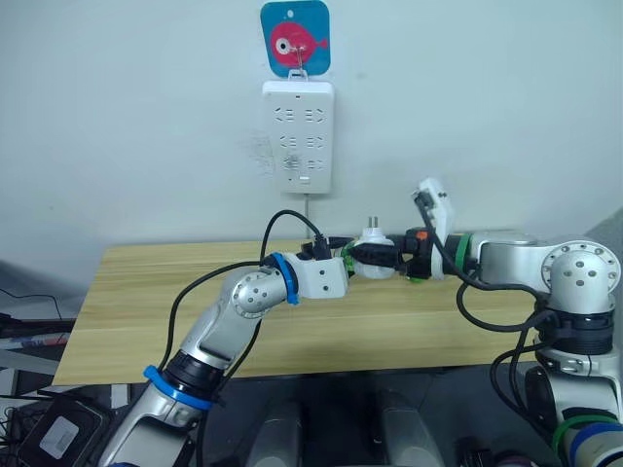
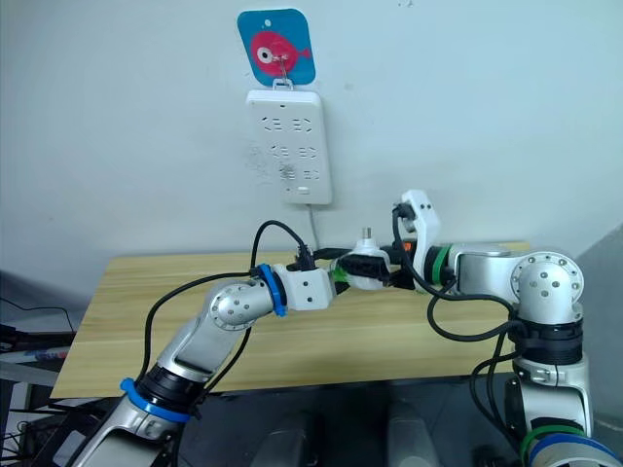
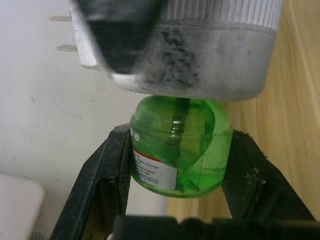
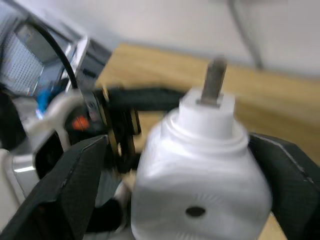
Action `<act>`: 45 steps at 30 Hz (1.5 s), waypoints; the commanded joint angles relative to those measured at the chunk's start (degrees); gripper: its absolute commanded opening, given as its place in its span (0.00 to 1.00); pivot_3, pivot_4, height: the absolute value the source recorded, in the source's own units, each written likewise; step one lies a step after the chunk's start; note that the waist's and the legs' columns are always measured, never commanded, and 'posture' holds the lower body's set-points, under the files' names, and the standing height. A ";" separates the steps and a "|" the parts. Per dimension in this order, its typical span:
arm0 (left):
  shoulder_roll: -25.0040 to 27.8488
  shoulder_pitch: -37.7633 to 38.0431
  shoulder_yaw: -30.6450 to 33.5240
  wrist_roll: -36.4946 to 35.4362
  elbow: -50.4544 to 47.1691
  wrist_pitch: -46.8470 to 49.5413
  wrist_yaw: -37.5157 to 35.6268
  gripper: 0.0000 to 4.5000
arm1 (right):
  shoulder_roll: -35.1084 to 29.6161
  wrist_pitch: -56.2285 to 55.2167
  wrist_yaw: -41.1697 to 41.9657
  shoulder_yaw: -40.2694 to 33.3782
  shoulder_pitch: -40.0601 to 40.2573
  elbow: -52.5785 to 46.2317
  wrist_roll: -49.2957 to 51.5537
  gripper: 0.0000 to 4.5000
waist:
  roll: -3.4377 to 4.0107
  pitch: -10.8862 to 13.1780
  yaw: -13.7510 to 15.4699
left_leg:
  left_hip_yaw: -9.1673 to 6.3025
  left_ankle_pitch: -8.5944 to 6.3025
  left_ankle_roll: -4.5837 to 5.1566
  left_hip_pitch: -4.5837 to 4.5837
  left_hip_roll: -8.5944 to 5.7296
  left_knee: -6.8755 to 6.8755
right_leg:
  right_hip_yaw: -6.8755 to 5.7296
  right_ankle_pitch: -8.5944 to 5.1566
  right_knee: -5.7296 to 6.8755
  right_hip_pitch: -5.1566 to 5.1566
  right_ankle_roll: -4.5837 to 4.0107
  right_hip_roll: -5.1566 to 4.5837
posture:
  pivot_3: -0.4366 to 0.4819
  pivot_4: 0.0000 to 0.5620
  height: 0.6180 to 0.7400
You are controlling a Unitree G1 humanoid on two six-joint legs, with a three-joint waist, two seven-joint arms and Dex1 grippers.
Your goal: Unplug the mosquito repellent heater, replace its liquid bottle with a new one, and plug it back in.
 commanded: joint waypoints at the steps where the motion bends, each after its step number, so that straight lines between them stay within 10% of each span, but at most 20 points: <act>1: -5.59 3.69 5.84 -12.48 -2.07 9.32 0.83 0.49 | -1.25 -13.08 7.76 -0.36 3.76 -8.82 -9.01 1.00 | 0.00 0.00 -0.20 | 0.00 -0.03 0.06 0.00 0.00 -0.01 | 0.00 -0.02 -0.01 0.00 0.03 0.00 | 0.36 0.38 1.00; 9: -13.79 7.57 11.21 -28.82 -10.98 20.59 2.92 0.49 | 1.53 -28.62 13.70 6.97 20.03 -21.21 -22.47 1.00 | -0.01 0.00 -0.53 | -0.03 -0.03 0.05 0.06 0.07 0.02 | 0.06 -0.03 0.02 0.07 0.04 0.03 | 0.32 0.39 1.00; 31: -11.70 5.23 8.12 -27.56 -10.51 19.50 7.35 0.49 | 17.55 -30.70 6.65 10.33 12.65 -12.09 -32.75 1.00 | -0.01 -0.01 -0.81 | 0.04 0.02 -0.05 0.15 0.10 0.02 | 0.16 -0.03 0.00 0.09 0.03 0.34 | 0.32 0.39 1.00; 37: -11.00 5.88 7.68 -26.89 -10.28 18.74 7.98 0.49 | 18.37 -30.44 7.32 10.50 12.55 -12.52 -33.33 0.68 | -0.01 -0.01 -0.71 | 0.01 0.03 -0.06 0.13 0.09 0.01 | 0.17 -0.03 0.00 0.08 0.03 0.34 | 0.32 0.38 1.00; 43: -10.71 5.81 7.35 -25.91 -9.82 17.81 8.38 0.49 | 18.20 -30.34 8.09 10.67 12.76 -12.71 -33.62 0.68 | -0.01 -0.01 -0.71 | 0.03 0.03 -0.05 0.14 0.08 0.01 | 0.15 -0.03 0.00 0.07 0.03 0.35 | 0.33 0.37 1.00; 45: -10.58 6.06 7.63 -27.05 -10.49 18.17 7.57 0.65 | 17.83 -30.58 8.28 10.73 13.11 -12.87 -34.20 0.68 | -0.01 -0.01 -0.70 | 0.03 0.03 -0.07 0.14 0.08 0.01 | 0.15 -0.03 0.00 0.07 0.03 0.35 | 0.33 0.36 1.00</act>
